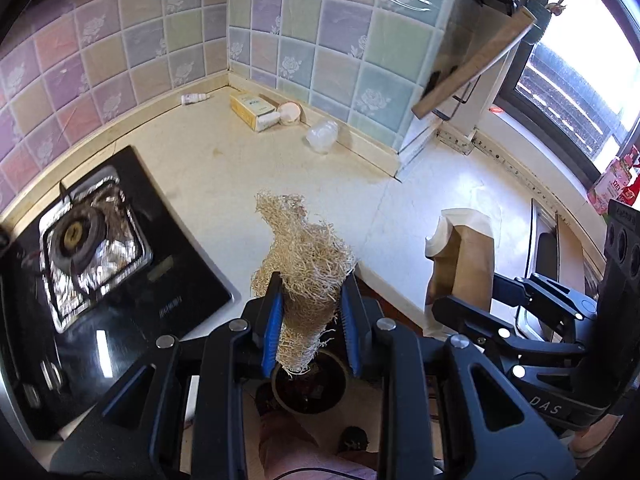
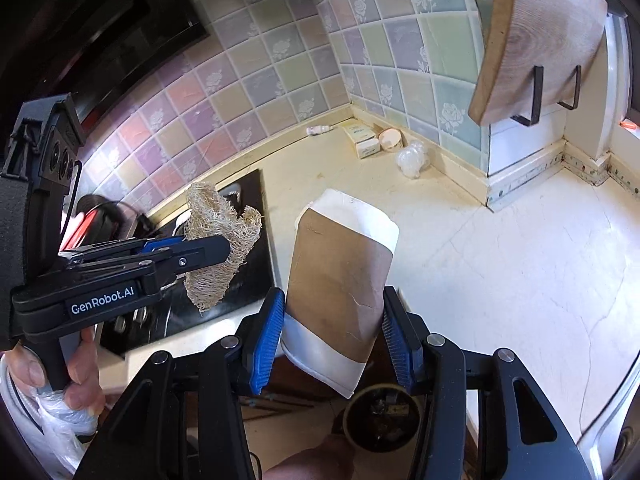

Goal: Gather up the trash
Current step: 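Carry the loofah and paper cup down to the bin and release them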

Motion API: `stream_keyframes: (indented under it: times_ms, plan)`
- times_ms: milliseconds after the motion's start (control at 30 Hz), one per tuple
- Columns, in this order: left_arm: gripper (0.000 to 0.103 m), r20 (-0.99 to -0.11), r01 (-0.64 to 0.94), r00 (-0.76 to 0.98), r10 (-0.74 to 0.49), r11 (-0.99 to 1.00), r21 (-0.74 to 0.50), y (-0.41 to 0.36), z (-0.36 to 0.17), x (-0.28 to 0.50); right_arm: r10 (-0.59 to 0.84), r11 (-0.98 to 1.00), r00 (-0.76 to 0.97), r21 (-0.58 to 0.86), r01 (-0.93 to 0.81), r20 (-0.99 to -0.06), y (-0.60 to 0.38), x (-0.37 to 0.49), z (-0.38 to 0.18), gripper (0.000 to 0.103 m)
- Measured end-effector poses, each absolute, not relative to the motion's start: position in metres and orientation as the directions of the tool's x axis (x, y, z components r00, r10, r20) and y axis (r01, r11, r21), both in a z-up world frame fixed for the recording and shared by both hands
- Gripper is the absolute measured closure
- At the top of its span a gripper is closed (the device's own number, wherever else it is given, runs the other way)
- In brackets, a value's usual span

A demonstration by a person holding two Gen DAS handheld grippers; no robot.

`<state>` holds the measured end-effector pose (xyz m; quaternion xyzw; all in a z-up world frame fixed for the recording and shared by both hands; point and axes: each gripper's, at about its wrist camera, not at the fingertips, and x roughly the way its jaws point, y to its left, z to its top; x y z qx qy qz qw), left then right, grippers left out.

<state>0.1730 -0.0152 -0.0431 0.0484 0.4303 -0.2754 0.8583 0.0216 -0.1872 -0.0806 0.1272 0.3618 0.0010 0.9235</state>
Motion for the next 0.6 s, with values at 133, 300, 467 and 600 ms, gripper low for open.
stream_keyframes:
  times_ms: [133, 300, 467, 600]
  plan:
    - [0.080, -0.769, 0.475, 0.484, -0.418, 0.863, -0.170, -0.010, -0.059, 0.129, 0.124, 0.973, 0.717, 0.226, 0.047, -0.685, -0.183, -0.022, -0.096, 0.056]
    - [0.079, -0.787, 0.453, 0.476, -0.392, 0.876, -0.162, -0.003, -0.083, 0.080, 0.147, 0.978, 0.698, 0.208, 0.002, -0.701, -0.172, -0.060, -0.118, 0.056]
    - [0.079, -0.810, 0.434, 0.460, -0.364, 0.888, -0.153, 0.008, -0.109, 0.052, 0.143, 0.983, 0.673, 0.183, -0.011, -0.726, -0.162, -0.087, -0.152, 0.056]
    - [0.079, -0.828, 0.417, 0.438, -0.350, 0.895, -0.157, 0.018, -0.135, 0.042, 0.150, 0.982, 0.626, 0.188, -0.006, -0.765, -0.157, -0.094, -0.188, 0.056]
